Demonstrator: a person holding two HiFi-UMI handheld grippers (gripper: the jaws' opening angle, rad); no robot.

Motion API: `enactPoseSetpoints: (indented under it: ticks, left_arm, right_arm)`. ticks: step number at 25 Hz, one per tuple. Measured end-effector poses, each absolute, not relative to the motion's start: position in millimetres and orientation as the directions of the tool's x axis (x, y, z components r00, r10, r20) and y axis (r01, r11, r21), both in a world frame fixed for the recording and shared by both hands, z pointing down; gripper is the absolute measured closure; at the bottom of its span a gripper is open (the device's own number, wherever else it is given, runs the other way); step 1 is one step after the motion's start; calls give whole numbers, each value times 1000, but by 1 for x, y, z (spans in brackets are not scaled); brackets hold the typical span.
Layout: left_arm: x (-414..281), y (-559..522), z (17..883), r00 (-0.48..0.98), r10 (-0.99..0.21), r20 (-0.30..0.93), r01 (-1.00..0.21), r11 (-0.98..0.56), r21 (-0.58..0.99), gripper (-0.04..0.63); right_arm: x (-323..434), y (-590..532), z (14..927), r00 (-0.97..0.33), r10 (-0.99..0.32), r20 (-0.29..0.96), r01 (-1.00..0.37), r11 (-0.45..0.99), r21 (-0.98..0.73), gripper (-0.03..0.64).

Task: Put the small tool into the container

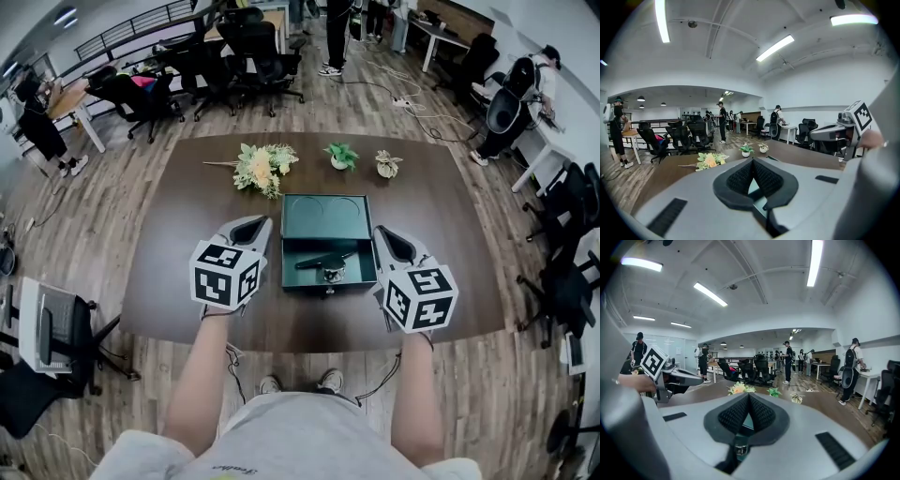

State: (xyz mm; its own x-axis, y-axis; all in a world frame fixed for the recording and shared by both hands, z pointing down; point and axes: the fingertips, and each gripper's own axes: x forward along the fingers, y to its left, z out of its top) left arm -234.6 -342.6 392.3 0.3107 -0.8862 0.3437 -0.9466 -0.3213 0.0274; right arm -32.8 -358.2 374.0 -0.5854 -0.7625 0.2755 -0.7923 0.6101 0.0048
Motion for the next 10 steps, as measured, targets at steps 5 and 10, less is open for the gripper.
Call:
enactPoseSetpoints:
  ticks: [5,10]
  left_arm:
    - [-234,-342,393,312,-884,348,-946,-324,24,598]
    - [-231,-339,395,318,-881,350,-943,-332,21,598]
  right_arm:
    - [-33,-358,373,-586,-762,275,-792,610,1,614]
    - [-33,-355,374,-586,-763,275,-793,609,-1,614]
